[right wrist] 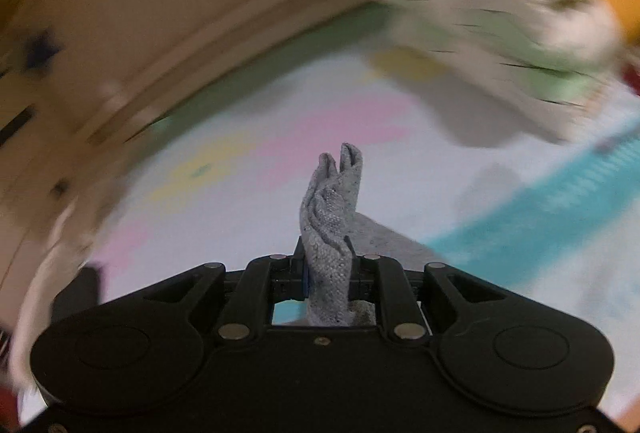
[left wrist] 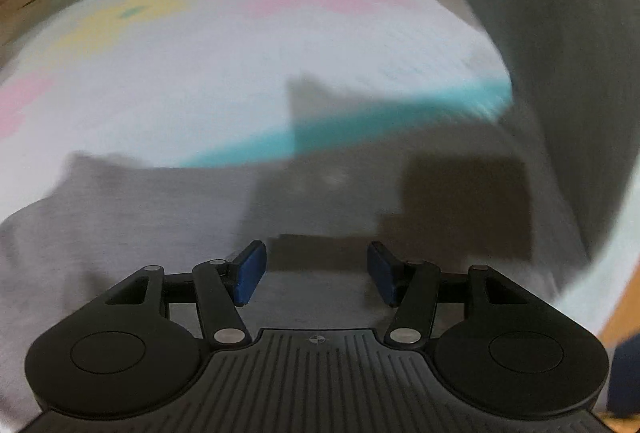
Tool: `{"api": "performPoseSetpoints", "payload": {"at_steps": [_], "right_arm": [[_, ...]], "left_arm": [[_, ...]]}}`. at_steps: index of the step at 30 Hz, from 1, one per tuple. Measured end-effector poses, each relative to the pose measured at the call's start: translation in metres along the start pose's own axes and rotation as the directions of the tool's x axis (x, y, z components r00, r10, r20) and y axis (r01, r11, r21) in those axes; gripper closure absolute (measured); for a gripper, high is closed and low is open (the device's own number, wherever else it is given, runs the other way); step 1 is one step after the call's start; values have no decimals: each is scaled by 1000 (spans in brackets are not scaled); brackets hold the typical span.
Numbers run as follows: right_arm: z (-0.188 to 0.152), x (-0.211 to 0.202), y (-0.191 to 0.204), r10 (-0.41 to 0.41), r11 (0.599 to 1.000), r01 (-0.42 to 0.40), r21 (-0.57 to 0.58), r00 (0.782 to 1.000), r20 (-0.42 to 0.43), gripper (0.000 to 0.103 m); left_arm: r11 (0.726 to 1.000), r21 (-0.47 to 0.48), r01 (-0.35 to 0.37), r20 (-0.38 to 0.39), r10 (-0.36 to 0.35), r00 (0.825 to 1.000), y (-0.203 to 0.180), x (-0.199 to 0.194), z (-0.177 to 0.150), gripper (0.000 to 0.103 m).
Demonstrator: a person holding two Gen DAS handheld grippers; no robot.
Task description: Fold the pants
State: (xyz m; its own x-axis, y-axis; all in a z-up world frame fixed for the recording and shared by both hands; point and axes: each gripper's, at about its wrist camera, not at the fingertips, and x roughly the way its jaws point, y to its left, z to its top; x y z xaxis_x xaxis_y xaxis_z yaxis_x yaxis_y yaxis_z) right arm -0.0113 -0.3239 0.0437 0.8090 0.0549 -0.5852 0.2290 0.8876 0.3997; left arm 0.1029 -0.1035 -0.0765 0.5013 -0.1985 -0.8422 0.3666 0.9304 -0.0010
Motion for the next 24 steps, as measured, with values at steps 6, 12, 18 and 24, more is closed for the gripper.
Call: {"api": "performPoseSetpoints", "payload": {"at_steps": [6, 12, 18, 24], "right_arm": [[-45, 50, 94, 64, 980, -88, -180, 989, -135, 80], [-123, 121, 155, -46, 919, -89, -384, 944, -328, 69], [-143, 113, 183, -8, 847, -172, -504, 942, -335, 43], [-110, 78, 153, -30, 870, -42, -490, 990, -138, 18]], "left_arm": [[942, -316, -112, 29, 128, 991, 109, -22, -6, 49], [881, -450, -149, -8, 162, 987, 165, -23, -24, 49], [893, -441, -90, 15, 108, 994, 161, -30, -22, 48], [938, -347, 6, 16, -1, 1000, 137, -25, -23, 48]]}}
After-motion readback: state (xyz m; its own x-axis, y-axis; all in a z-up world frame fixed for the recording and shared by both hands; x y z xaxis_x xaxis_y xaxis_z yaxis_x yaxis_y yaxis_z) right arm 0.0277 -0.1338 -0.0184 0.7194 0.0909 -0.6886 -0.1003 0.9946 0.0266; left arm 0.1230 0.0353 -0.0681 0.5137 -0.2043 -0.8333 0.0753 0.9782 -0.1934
